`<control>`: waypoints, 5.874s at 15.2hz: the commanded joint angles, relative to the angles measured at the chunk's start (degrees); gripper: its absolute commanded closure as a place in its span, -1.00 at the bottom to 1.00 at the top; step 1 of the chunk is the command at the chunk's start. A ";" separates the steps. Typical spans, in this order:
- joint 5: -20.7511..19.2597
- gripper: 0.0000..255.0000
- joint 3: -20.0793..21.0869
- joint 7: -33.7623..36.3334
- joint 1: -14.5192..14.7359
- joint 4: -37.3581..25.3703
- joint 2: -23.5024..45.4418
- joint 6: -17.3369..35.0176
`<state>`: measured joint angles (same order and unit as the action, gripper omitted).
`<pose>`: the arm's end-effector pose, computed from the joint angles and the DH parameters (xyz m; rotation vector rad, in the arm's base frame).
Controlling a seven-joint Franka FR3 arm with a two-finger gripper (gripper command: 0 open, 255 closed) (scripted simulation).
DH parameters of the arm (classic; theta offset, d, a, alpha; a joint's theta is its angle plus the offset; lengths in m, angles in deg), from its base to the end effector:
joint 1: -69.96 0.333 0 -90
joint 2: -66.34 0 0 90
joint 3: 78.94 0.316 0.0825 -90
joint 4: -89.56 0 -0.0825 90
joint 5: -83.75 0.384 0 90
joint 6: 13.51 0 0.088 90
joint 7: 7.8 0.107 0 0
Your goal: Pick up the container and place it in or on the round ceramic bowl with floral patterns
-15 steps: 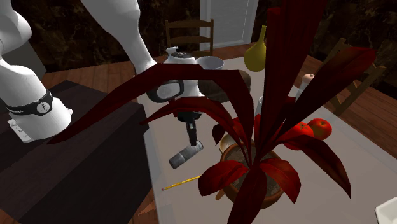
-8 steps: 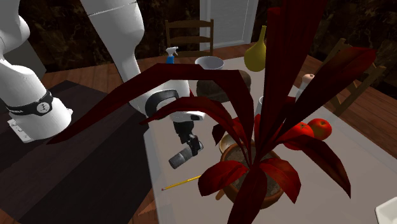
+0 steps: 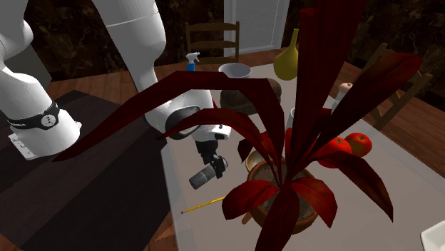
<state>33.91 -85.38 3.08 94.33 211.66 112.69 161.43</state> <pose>0.4737 0.2090 0.0276 2.5833 1.4563 0.1807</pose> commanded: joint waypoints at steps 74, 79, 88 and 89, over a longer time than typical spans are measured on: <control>19.32 -1.00 17.07 -24.48 -6.88 -47.26 16.82 -32.87; 19.31 -1.00 17.06 -24.49 -6.90 -47.22 16.81 -32.84; 19.77 -1.00 18.19 -24.04 -7.39 -41.20 9.45 -34.50; 19.77 -1.00 18.19 -24.04 -7.39 -41.20 9.45 -34.50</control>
<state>53.69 -67.19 -20.97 86.93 170.44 122.15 126.94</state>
